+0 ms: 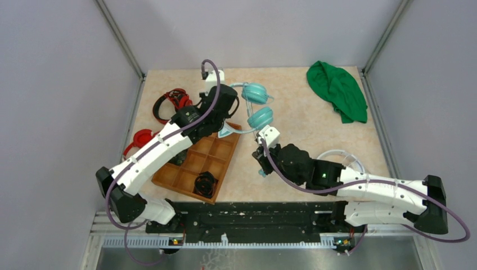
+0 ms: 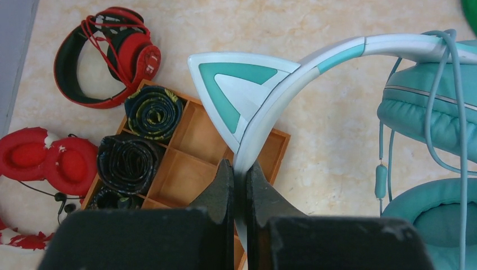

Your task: Wrap the headphones

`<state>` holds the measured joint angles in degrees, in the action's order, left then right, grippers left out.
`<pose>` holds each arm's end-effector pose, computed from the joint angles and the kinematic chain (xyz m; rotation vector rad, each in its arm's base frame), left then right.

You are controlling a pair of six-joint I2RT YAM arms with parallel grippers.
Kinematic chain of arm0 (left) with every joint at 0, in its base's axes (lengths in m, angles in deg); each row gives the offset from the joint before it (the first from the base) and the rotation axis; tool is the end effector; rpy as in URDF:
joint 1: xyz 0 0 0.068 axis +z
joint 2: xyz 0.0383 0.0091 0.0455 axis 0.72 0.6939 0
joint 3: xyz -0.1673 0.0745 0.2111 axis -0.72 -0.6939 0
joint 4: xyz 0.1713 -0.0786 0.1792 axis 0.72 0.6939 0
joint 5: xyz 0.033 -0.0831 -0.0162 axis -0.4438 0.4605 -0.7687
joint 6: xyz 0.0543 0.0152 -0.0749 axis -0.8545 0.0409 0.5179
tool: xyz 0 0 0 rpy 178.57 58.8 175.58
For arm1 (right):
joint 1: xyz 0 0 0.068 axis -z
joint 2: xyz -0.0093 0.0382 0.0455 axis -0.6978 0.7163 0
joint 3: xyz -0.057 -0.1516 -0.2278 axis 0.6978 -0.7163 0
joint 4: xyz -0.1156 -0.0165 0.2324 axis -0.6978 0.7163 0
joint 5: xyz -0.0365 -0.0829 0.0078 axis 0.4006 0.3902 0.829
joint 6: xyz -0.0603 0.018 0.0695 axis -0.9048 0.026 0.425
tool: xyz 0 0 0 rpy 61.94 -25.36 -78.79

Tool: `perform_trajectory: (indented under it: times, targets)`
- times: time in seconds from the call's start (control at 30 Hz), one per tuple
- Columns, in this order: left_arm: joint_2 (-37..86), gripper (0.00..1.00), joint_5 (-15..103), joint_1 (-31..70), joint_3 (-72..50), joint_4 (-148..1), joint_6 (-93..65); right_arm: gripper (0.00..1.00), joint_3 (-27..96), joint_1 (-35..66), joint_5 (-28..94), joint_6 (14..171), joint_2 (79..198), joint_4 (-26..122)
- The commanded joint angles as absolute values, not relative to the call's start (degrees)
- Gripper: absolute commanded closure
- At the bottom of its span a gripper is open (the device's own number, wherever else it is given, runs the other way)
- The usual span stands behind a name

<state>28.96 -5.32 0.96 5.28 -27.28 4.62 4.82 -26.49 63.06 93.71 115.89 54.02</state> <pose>0.2636 -0.1854 0.3929 -0.1119 2.0274 -0.0196 0.1208 0.2476 0.2996 -0.7546 1.7633 0.5686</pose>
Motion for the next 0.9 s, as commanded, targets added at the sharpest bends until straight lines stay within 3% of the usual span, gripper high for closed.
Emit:
perform_trajectory:
  times: [0.0,0.53,0.87]
  targets:
    - [28.0,1.00,-6.3,1.1,2.3,-37.6,3.6,1.00,11.4,-27.1,63.5,89.0,115.1,62.4]
    - [26.5,1.00,11.1,1.0,-13.1,-46.3,-6.8,1.00,14.8,-27.0,68.5,66.4,114.1,67.4]
    - [27.1,1.00,22.4,1.0,-14.2,-43.8,-9.0,1.00,9.8,-27.0,70.2,62.2,113.7,61.3]
